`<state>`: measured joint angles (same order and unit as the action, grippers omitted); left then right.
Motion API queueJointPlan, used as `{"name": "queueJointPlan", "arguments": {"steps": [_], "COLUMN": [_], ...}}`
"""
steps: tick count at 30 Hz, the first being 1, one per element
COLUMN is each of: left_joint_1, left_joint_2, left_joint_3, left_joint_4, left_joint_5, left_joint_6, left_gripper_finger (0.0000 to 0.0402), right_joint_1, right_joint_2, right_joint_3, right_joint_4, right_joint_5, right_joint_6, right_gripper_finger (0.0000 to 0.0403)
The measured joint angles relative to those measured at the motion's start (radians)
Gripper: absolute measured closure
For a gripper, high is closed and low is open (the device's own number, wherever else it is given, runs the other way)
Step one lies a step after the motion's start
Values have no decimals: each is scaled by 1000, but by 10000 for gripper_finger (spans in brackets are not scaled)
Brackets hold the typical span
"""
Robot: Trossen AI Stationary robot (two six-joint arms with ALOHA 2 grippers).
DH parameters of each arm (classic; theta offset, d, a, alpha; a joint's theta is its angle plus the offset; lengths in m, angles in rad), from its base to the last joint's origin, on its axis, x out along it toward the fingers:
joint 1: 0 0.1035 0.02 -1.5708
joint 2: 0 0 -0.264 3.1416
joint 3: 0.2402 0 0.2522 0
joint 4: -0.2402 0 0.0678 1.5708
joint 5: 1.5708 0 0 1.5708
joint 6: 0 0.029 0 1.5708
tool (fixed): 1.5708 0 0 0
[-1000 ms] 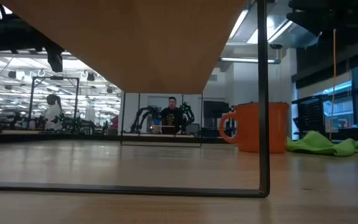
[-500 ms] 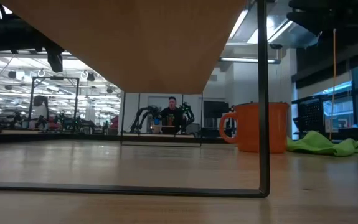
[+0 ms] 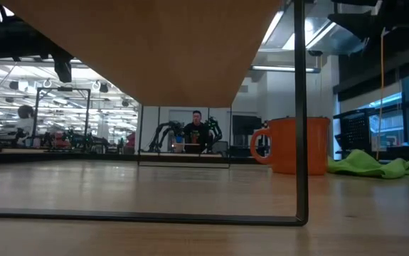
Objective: Stack small to large cups/mugs on shelf
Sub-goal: Put the blue mug on the shelf
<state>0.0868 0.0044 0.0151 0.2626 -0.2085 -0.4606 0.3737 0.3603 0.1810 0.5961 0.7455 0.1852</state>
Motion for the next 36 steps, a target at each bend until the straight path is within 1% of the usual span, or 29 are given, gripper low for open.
{"name": "queueJointPlan", "arguments": {"steps": [2, 3, 6, 7, 9, 14, 17, 18, 19, 20, 21, 24, 26, 30, 33, 35, 36], "left_joint_1": [0, 0, 0, 0, 0, 0, 0, 0, 0, 0, 1, -1, 1, 0, 0, 0, 0], "left_joint_2": [0, 0, 0, 0, 0, 0, 0, 0, 0, 0, 0, 0, 0, 0, 0, 0, 0], "left_joint_3": [0, 0, 0, 0, 0, 0, 0, 0, 0, 0, 0, 0, -1, 0, 0, 0, 0], "left_joint_4": [0, 0, 0, 0, 0, 0, 1, 6, 20, 46, 77, 138, 200, 247, 249, 250, 257], "left_joint_5": [0, 0, 0, 0, 0, 0, -1, -15, -59, -124, -170, -229, -294, -405, -452, -489, -512], "left_joint_6": [0, 0, 0, 0, 0, 0, 1, 10, 30, 35, 9, -153, -189, -135, -95, -88, -88], "left_gripper_finger": [326, 326, 326, 326, 326, 326, 326, 326, 326, 326, 326, 326, 326, 326, 326, 326, 326], "right_joint_1": [1, 1, 0, -2, -16, -46, -45, -45, -45, -45, -45, -47, -47, -46, -47, -51, -53], "right_joint_2": [5, 5, 8, 16, 38, 67, 68, 67, 66, 65, 66, 69, 70, 69, 77, 102, 121], "right_joint_3": [0, 6, 55, 74, 104, 185, 227, 237, 248, 260, 269, 287, 289, 290, 290, 290, 290], "right_joint_4": [-17, -58, -268, -330, -393, -413, -412, -412, -414, -414, -411, -402, -394, -382, -364, -313, -258], "right_joint_5": [-71, -107, -194, -201, -190, -201, -219, -220, -219, -217, -203, -120, -96, -58, -45, 16, 30], "right_joint_6": [-9, -4, 107, 151, 216, 262, 326, 357, 387, 408, 413, 416, 442, 465, 488, 497, 502], "right_gripper_finger": [238, 238, 238, 238, 238, 238, 238, 238, 238, 238, 238, 238, 238, 238, 238, 238, 238]}}
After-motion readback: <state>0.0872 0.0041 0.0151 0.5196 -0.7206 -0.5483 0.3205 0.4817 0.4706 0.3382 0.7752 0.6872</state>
